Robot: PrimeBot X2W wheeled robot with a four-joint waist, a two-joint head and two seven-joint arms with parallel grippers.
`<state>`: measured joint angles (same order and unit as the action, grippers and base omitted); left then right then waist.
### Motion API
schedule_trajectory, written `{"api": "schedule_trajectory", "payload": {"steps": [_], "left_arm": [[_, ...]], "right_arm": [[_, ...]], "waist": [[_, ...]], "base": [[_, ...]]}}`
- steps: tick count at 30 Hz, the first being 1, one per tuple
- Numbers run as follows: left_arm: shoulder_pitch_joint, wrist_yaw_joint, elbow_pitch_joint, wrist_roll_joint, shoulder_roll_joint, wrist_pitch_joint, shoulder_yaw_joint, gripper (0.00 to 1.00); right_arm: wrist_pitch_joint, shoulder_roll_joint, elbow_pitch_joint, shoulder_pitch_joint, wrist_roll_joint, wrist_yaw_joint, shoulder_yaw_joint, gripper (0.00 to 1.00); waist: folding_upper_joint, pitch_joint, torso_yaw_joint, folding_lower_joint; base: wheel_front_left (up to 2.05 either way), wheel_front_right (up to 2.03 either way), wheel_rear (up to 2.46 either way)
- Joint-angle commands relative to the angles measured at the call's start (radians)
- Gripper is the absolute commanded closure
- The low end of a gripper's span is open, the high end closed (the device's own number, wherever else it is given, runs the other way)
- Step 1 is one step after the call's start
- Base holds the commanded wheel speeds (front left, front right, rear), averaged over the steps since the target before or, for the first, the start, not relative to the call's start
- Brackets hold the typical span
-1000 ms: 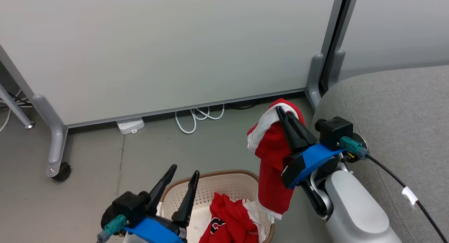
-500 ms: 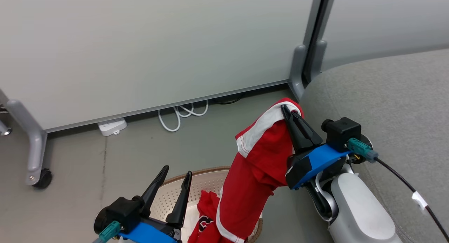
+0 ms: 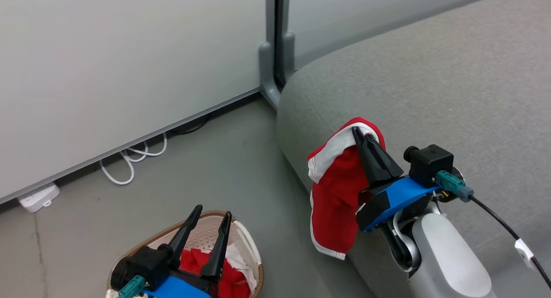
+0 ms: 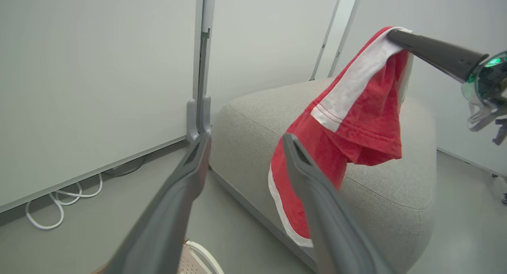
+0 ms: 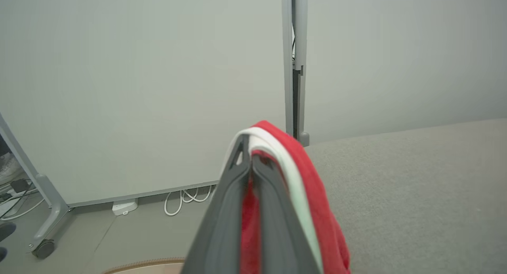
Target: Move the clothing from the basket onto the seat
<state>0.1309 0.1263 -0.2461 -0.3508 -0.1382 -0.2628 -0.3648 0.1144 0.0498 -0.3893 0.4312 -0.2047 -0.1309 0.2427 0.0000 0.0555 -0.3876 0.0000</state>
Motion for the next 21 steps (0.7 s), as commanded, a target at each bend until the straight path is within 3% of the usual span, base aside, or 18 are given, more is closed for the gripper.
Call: {"api": "schedule_trajectory", "payload": {"steps": [1,6,17,21], "left_arm": [[0.005,0.004,0.003,0.005,-0.004,-0.003,0.005,0.0],[0.031,0.004,0.008,0.013,-0.012,-0.003,-0.01,0.0],[0.082,0.005,-0.019,-0.007,-0.04,-0.003,-0.069,0.0],[0.095,0.005,-0.012,0.002,-0.05,-0.003,-0.046,0.0]], "right_arm": [[0.006,0.001,0.002,-0.007,-0.003,0.0,-0.003,1.0],[0.019,0.001,-0.006,-0.01,-0.02,0.0,-0.002,1.0],[0.025,0.0,-0.019,-0.005,-0.022,0.0,-0.045,1.0],[0.004,0.001,-0.053,0.078,-0.096,0.0,-0.076,1.0]], "waist": [[0.0,0.02,-0.071,0.0],[0.0,0.039,-0.149,0.0],[0.0,0.072,-0.162,0.0],[0.0,0.104,-0.164,0.0]], "base": [[0.0,0.0,0.0],[0.0,0.0,0.0],[0.0,0.0,0.0],[0.0,0.0,0.0]]}}
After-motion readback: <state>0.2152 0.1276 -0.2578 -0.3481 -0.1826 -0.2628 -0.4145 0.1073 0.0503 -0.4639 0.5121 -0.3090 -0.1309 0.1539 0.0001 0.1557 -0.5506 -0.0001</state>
